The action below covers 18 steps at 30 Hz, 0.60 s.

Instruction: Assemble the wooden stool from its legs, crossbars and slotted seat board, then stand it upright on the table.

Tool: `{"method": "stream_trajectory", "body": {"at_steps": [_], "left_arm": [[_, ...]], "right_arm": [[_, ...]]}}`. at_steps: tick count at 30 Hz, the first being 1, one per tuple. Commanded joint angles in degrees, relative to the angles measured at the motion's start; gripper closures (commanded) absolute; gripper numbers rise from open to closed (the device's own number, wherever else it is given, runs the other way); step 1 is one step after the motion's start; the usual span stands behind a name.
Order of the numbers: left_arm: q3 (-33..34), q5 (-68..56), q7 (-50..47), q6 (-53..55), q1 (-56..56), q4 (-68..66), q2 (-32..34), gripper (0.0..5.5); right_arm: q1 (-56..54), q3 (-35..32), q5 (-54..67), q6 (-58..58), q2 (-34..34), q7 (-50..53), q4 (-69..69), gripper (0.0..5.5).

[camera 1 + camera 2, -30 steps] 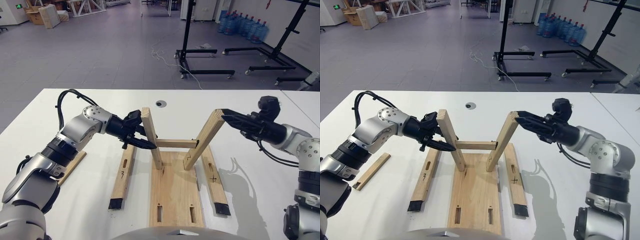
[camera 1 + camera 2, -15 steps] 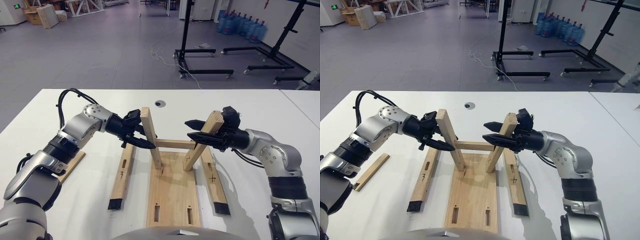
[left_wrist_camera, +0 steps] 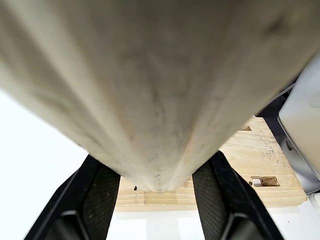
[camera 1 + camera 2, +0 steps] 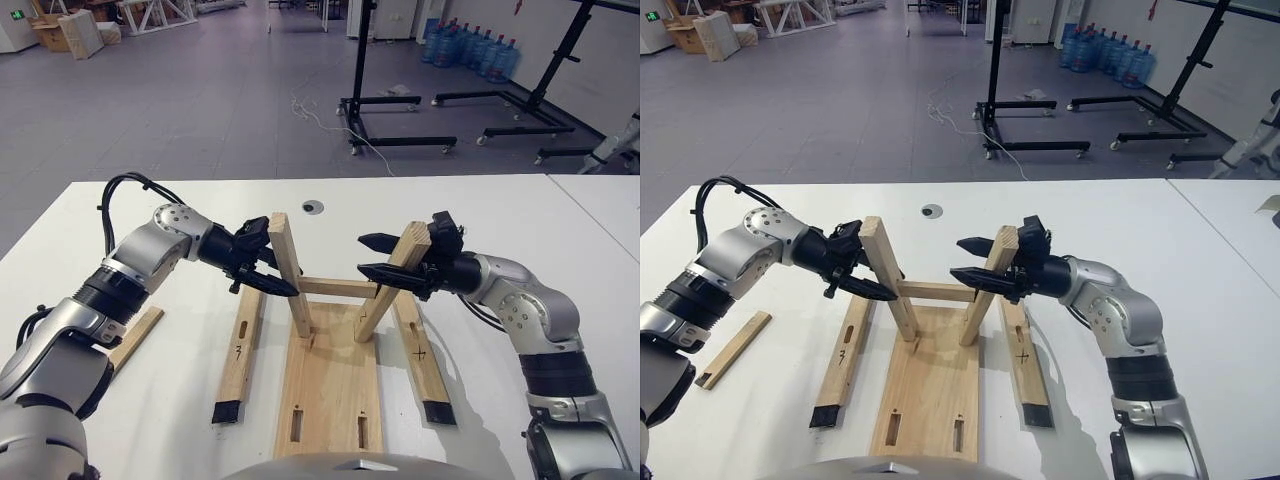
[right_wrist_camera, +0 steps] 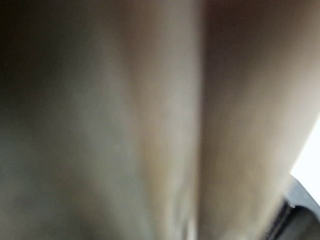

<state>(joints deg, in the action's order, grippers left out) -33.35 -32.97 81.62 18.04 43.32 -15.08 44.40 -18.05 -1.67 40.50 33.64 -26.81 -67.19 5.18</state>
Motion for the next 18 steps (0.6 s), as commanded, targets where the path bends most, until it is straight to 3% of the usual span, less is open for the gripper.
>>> {"method": "stream_trajectory", "body": {"at_steps": [1,11,18], "left_arm": [[-17.83,25.02,-2.44,1.91,-2.82,-1.10,-3.67,3.49],[-16.12,24.05,-5.06,0.85,-3.38,-5.61,-5.68,3.49],[-9.62,18.47,-8.04,1.09,-5.27,-3.53,-4.51,3.49]], "right_arm": [[-7.97,17.42,-8.57,2.92,6.32,2.90,1.07,1.80],[-11.52,18.20,-10.62,1.57,6.73,2.48,-2.39,1.80],[-5.18,7.00,-5.12,2.29,1.75,5.67,1.85,1.80]]}}
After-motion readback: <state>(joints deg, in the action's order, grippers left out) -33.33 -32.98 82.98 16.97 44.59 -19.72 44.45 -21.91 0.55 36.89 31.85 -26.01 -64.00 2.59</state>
